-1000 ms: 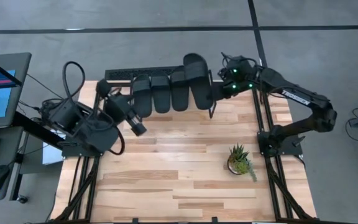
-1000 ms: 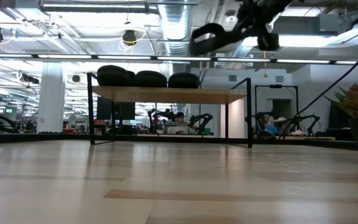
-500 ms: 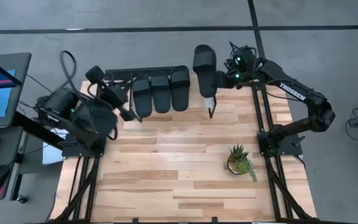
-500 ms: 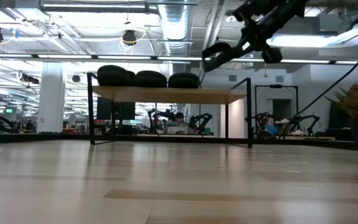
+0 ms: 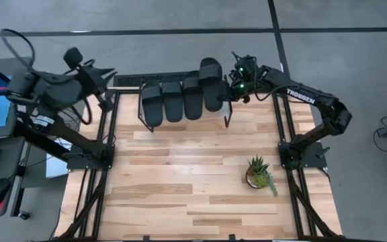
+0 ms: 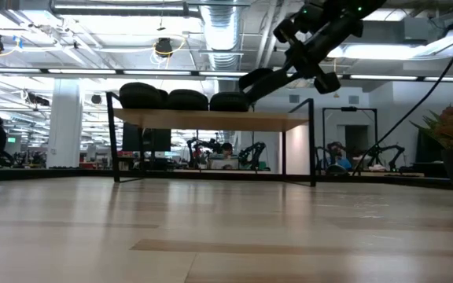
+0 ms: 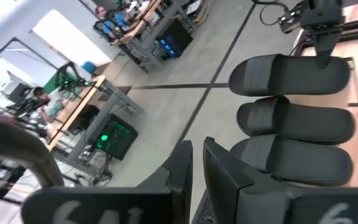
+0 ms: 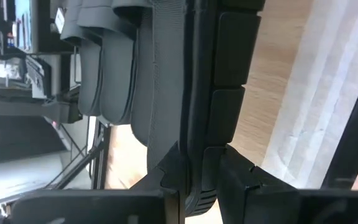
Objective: Pick and place slides into the shelf
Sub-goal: Put the black slipper on the shelf
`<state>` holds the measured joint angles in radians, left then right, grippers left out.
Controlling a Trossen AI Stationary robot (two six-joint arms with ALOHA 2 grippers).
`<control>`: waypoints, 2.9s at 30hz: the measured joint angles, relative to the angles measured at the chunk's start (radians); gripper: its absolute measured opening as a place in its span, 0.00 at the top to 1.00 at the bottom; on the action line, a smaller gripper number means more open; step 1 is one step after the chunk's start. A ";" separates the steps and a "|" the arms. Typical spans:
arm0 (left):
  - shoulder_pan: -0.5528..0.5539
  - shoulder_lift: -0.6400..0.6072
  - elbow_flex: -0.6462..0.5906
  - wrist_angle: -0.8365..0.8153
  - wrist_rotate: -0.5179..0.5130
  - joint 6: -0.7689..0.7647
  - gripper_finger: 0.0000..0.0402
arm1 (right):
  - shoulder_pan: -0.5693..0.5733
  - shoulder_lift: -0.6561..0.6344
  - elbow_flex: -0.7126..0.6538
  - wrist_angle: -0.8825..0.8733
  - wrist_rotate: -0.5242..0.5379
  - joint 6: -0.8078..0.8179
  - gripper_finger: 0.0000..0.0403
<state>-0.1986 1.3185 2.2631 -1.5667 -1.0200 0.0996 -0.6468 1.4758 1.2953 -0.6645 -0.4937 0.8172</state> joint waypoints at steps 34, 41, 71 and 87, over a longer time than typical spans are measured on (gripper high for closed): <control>0.022 -0.091 0.000 0.016 0.099 0.119 0.93 | 0.051 -0.003 0.000 -0.068 0.023 0.118 0.88; 0.022 -0.091 0.000 0.016 0.099 0.119 0.93 | 0.053 -0.003 -0.001 -0.097 0.020 0.133 0.85; 0.022 -0.091 0.000 0.016 0.099 0.115 0.93 | 0.085 -0.003 -0.001 -0.086 -0.007 0.164 0.48; 0.022 -0.090 -0.008 0.015 0.099 0.103 0.93 | 0.067 -0.004 0.000 -0.110 -0.090 0.146 0.41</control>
<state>-0.1764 1.2282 2.2547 -1.5514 -0.9211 0.2025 -0.5799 1.4719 1.2949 -0.7747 -0.5840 0.9633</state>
